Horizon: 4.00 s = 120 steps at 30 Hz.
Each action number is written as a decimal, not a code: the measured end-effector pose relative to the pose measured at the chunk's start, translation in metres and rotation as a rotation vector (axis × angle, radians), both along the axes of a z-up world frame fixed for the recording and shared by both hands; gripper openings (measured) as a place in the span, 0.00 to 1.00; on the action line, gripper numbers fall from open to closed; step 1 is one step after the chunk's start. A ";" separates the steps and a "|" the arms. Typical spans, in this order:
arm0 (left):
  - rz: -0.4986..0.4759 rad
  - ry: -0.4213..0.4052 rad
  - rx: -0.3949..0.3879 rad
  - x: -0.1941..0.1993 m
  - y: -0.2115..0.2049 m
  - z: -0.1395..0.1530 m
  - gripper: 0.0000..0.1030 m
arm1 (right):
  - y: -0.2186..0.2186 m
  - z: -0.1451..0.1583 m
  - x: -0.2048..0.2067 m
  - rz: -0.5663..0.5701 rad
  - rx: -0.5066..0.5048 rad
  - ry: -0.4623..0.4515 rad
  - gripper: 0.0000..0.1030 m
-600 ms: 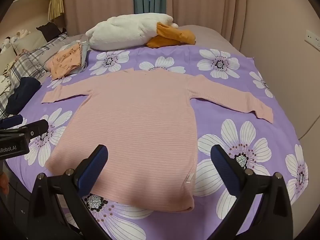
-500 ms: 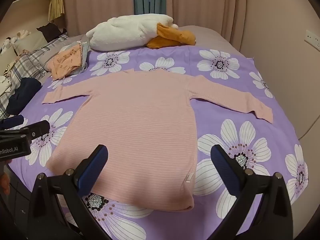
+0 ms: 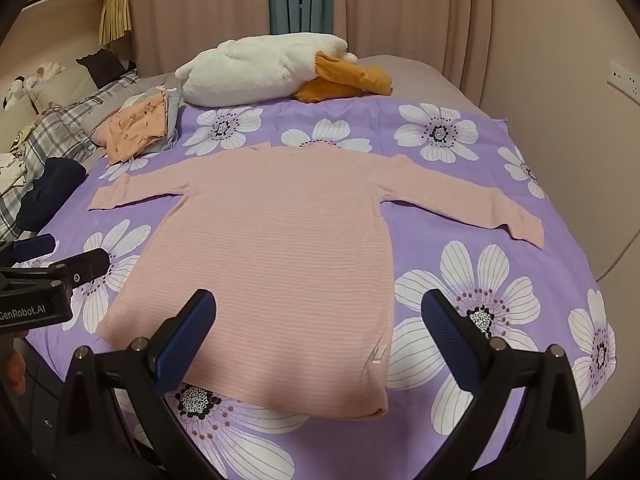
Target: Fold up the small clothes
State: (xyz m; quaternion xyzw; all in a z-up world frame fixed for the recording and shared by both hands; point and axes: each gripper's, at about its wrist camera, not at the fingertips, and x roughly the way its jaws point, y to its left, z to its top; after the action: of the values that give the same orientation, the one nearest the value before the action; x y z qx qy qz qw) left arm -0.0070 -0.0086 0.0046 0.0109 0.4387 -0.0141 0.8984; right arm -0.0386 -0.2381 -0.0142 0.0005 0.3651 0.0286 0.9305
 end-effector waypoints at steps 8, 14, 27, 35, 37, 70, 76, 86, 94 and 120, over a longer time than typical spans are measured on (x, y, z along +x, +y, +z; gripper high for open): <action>-0.006 -0.004 -0.006 -0.002 -0.001 0.001 0.99 | 0.003 0.002 -0.004 0.001 -0.001 0.000 1.00; -0.007 -0.003 -0.007 -0.002 0.000 0.001 0.99 | 0.004 0.003 -0.005 0.002 0.002 0.001 1.00; -0.012 0.001 0.000 -0.003 -0.001 0.000 0.99 | 0.002 0.002 -0.003 0.002 0.003 0.001 1.00; -0.018 0.003 0.004 -0.001 -0.004 0.000 0.99 | 0.003 0.007 -0.008 0.001 0.007 -0.003 1.00; -0.020 0.004 0.006 -0.001 -0.005 0.000 0.99 | 0.002 0.006 -0.007 0.001 0.009 -0.001 1.00; -0.021 0.003 0.007 -0.001 -0.007 0.000 0.99 | 0.002 0.005 -0.007 0.001 0.010 0.001 1.00; -0.022 0.004 0.010 -0.001 -0.008 -0.001 0.99 | 0.002 0.005 -0.007 0.002 0.011 0.002 1.00; 0.003 0.026 -0.014 0.009 -0.002 -0.024 0.99 | -0.016 -0.021 0.001 -0.021 0.120 0.054 1.00; 0.049 0.090 -0.015 0.034 0.007 -0.064 0.99 | -0.090 -0.073 0.024 -0.162 0.366 0.132 1.00; -0.006 0.132 -0.179 0.147 -0.015 -0.072 0.99 | -0.351 -0.143 0.145 -0.763 0.897 -0.113 0.53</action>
State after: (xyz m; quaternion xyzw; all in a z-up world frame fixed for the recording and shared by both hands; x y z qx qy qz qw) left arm 0.1396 -0.0239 -0.0678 -0.0693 0.4938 -0.0565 0.8650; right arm 0.1062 -0.5894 -0.1568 0.5236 0.2412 -0.1563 0.8020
